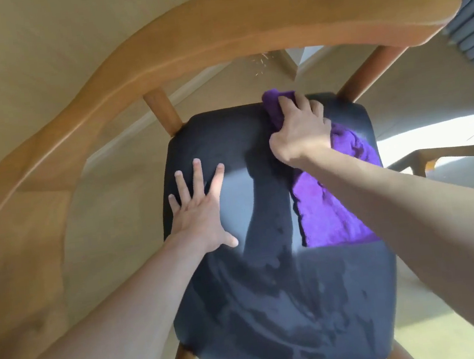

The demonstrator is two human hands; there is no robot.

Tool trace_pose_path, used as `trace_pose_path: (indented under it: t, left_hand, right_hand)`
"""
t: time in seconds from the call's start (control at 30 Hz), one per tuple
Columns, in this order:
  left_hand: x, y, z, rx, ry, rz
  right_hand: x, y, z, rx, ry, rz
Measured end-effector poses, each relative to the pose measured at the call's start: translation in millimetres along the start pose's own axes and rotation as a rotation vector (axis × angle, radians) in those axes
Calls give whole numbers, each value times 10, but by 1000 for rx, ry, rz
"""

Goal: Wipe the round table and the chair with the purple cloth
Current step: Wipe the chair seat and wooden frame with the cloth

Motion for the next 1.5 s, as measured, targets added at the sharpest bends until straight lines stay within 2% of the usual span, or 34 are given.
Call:
trace_pose_path:
  t: [0.07, 0.17, 0.27, 0.33, 0.37, 0.47, 0.5, 0.57, 0.6, 0.67, 0.77, 0.87, 0.93, 1.0, 1.1, 1.17, 1.23, 1.3, 1.37, 1.43, 1.5]
  left_hand:
    - [4, 33, 7, 17, -23, 20]
    - [30, 66, -10, 30, -40, 34]
    - [36, 49, -16, 24, -34, 17]
    - [27, 16, -19, 14, -22, 0]
    - [19, 3, -19, 7, -14, -7]
    - [-3, -1, -2, 5, -1, -18]
    - [-8, 5, 4, 12, -4, -16]
    - [-25, 21, 13, 23, -14, -11]
    - [-33, 27, 21, 23, -16, -11]
    - [-35, 21, 23, 24, -13, -14]
    - [-26, 13, 4, 15, 2, -14]
    - [-20, 2, -6, 4, 20, -20]
    - [-27, 11, 0, 5, 14, -26]
    - [-32, 43, 8, 16, -4, -17]
    - [-24, 71, 26, 30, -25, 5]
    - [-30, 63, 34, 22, -15, -2]
    - [-36, 55, 38, 14, -10, -12]
    - [-34, 53, 36, 14, -5, -13]
    - [-31, 45, 31, 13, -9, -14]
    - [-26, 40, 29, 6, -3, -26]
    - [-19, 35, 22, 5, 5, -30]
  right_hand:
    - [-195, -107, -256, 83, -36, -243]
    - [-491, -268, -795, 326, -93, -384]
    - [-648, -280, -1136, 507, -258, -351]
    - [-522, -256, -1040, 480, -306, -191]
    - [-421, -242, -916, 434, -261, -81]
    - [38, -138, -406, 217, 113, 244]
    - [102, -107, -234, 130, 161, 281]
    - [7, -109, -16, -19, 65, 183]
    - [-117, -141, -11, -30, -17, 59]
    - [-381, -251, -208, 92, -109, -186]
    - [-617, -307, -773, 354, -173, -368]
    - [-582, -223, -1048, 504, -287, -368]
    - [-407, -211, -949, 514, -318, -290]
    - [-84, -217, -738, 391, -136, -106]
    - [348, -32, -360, 1, 173, 334]
    - [358, -37, -211, -72, 253, 402]
    - [156, -161, -185, -36, 152, 240]
    - [-248, -283, -391, 51, -27, -117]
    - [-572, -372, -776, 144, -126, -362]
    - [-702, -378, -1133, 263, -171, -431]
    - [-723, -250, -1302, 374, -271, -385]
Point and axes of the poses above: each hand's wrist, its own z-axis towards the middle knuckle, its own x-axis out of the back of the hand, y = z × x, the point moved 7 cm from there along z, towards the middle knuckle
